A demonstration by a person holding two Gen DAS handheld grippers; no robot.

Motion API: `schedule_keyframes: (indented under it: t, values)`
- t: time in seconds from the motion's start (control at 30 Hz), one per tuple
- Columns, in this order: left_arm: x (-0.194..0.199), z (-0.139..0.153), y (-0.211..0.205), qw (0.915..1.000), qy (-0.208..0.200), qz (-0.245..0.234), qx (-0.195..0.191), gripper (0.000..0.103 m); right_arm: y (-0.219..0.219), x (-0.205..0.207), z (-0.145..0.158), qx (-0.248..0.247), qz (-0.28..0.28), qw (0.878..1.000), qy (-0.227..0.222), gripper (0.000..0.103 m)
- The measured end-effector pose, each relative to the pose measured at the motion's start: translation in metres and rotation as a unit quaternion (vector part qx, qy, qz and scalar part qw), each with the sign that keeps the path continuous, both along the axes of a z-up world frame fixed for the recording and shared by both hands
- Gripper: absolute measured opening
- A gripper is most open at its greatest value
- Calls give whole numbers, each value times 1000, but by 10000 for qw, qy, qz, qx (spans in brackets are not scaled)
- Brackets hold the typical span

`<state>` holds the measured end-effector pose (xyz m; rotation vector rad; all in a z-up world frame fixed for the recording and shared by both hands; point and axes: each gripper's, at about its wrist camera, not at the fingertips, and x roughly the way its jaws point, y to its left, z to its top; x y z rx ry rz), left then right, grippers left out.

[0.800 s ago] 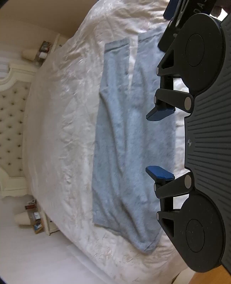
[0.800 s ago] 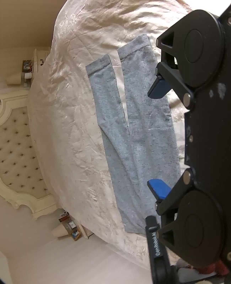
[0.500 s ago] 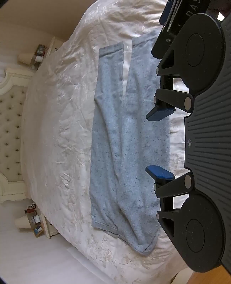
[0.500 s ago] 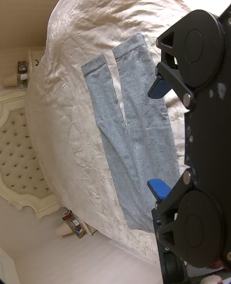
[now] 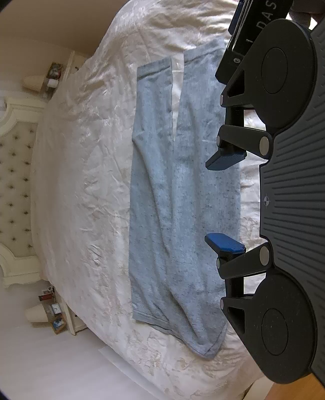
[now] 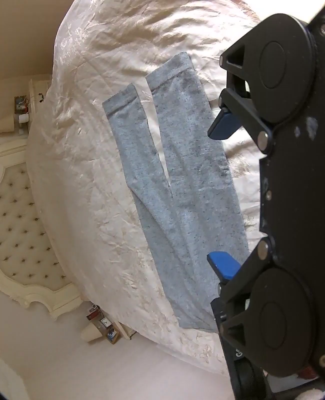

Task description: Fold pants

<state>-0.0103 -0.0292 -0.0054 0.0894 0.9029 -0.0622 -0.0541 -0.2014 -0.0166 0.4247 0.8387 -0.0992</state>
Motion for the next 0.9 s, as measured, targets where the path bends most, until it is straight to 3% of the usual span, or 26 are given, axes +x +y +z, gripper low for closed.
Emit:
schedule_keyframes:
  t: [0.17,0.33,0.5,0.9]
  values:
    - [14,-7,10,9996,153,125,-208,54,6,15,-6,-77,110,9999,91,101]
    - [34,-12,13,9989,371,-57,-284,54,11,36,-12,-145,145,9996,192,101]
    - [54,-18,12,9989,415,-199,-103,54,15,59,-20,-86,105,9994,308,101]
    - [103,-36,25,9972,675,-305,-121,54,32,108,-37,-165,68,9981,585,101]
